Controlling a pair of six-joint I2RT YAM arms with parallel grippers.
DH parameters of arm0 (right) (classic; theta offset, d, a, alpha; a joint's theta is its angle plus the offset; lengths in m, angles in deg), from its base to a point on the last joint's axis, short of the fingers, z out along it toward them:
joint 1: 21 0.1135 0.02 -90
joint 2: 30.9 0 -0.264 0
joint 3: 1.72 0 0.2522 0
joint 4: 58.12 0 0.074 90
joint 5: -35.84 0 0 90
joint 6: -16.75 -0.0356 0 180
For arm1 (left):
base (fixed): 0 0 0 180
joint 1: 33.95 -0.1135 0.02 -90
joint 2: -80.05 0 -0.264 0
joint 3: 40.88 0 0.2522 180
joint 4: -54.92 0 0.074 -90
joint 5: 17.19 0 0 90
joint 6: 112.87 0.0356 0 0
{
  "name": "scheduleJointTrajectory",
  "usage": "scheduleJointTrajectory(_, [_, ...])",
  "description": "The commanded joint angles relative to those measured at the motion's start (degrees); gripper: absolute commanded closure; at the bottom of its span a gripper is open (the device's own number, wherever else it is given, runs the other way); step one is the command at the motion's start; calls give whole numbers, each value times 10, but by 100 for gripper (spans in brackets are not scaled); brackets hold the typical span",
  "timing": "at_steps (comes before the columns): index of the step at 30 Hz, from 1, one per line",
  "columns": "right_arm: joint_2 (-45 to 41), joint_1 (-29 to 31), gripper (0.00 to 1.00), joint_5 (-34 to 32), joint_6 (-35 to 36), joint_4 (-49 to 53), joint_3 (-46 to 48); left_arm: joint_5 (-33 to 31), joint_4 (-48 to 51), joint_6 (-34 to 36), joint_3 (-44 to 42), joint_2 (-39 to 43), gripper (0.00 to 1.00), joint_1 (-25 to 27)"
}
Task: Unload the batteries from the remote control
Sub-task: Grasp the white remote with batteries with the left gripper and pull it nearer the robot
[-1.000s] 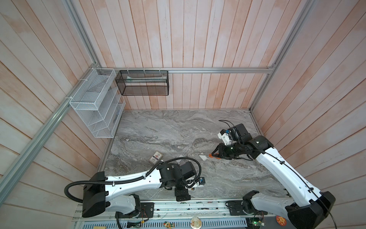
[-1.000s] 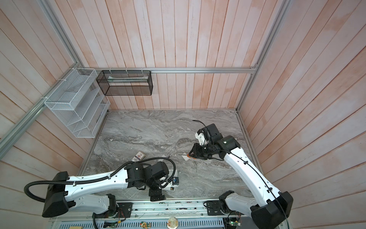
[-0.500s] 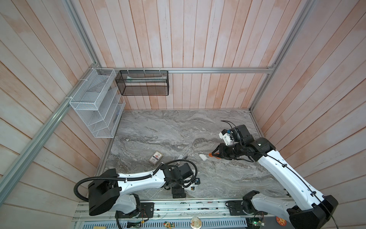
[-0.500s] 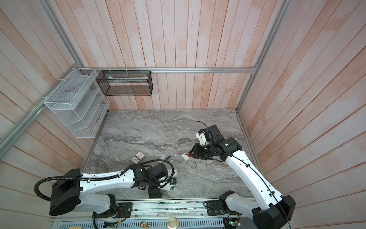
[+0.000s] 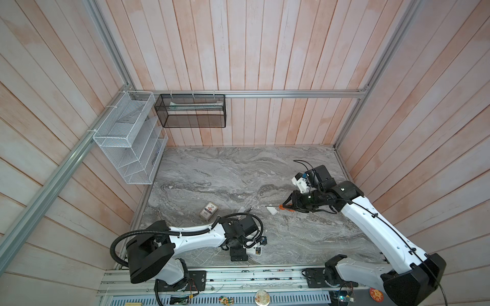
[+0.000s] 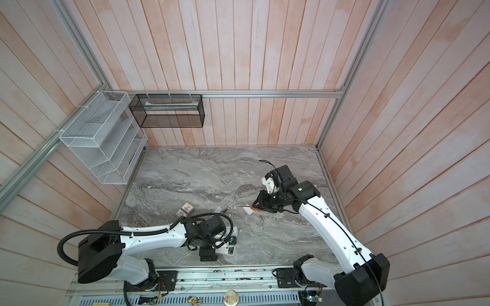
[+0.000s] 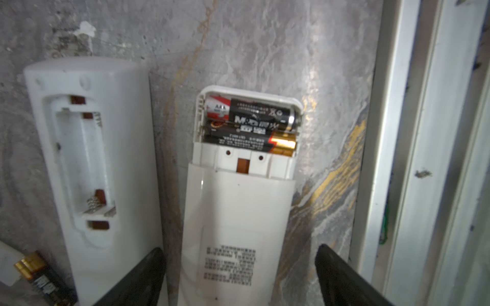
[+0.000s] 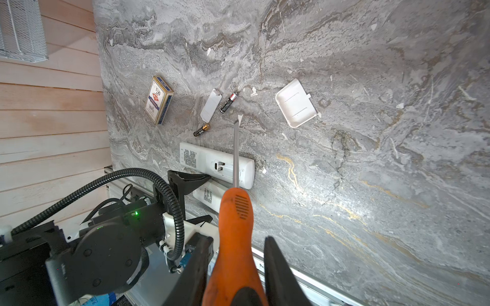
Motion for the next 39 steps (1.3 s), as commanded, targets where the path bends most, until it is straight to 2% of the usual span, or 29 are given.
scheduleJointTrajectory(1, [11,-5,84,12,15,-1,-20,21,-7,18,-6,-12,15,-4])
scheduleJointTrajectory(8, [26,-8,84,15,25,5,-37,48,-16,12,-6,-41,20,-4])
scheduleJointTrajectory(19, [20,-22,84,14,48,30,-48,73,-3,-18,56,-109,56,-5])
scheduleJointTrajectory(24, [7,-39,84,15,61,49,-50,83,-3,-41,89,-128,63,-4])
scheduleJointTrajectory(29, [-6,-59,84,17,73,81,-56,90,-20,-78,118,-141,61,-3])
scheduleJointTrajectory(35, [-16,-77,84,18,84,113,-57,82,-26,-96,106,-157,44,0])
scheduleJointTrajectory(39, [-18,-81,84,19,87,135,-60,76,-38,-103,78,-143,38,0])
